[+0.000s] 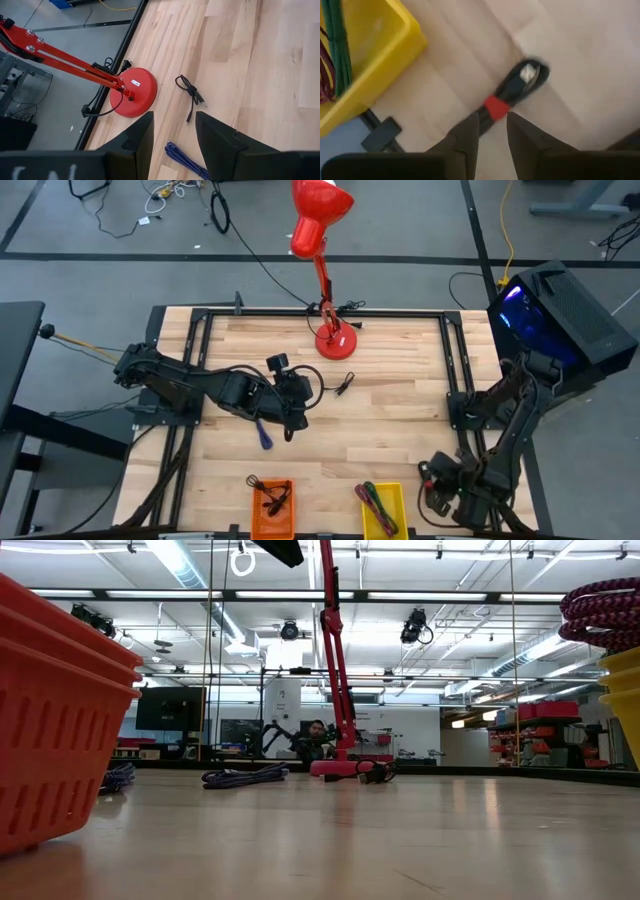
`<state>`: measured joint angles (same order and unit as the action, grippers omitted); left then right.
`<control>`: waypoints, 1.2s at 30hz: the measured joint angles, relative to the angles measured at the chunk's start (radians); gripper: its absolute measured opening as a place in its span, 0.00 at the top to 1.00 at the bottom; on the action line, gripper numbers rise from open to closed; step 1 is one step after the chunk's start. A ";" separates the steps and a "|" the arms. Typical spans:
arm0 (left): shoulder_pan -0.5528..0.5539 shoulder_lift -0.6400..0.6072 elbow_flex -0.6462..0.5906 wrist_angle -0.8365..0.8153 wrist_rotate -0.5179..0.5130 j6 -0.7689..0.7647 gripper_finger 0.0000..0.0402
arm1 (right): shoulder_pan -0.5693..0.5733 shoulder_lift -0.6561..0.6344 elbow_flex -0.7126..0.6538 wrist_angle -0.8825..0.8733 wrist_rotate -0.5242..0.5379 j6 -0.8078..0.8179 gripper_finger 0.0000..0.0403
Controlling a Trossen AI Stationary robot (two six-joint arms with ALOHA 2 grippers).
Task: Pick & Place USB Port
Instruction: Put the black charger cable into the orange bin
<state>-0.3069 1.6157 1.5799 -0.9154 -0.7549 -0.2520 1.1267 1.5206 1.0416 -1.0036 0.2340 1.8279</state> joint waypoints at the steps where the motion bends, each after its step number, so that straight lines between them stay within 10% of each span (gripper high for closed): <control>1: 0.000 0.000 0.000 0.000 0.000 -0.001 0.62 | 0.007 0.004 -0.016 0.025 -0.020 0.019 0.75; 12: -0.008 0.000 0.000 0.000 0.000 -0.007 0.62 | 0.020 0.010 -0.319 0.645 -0.046 0.050 0.66; 36: -0.010 0.000 0.000 0.001 0.000 -0.030 0.62 | -0.032 0.011 -0.349 0.645 -0.033 0.012 0.70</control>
<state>-0.3172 1.6157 1.5799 -0.9146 -0.7549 -0.2815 1.0951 1.5315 0.6930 -0.3582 0.2012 1.8397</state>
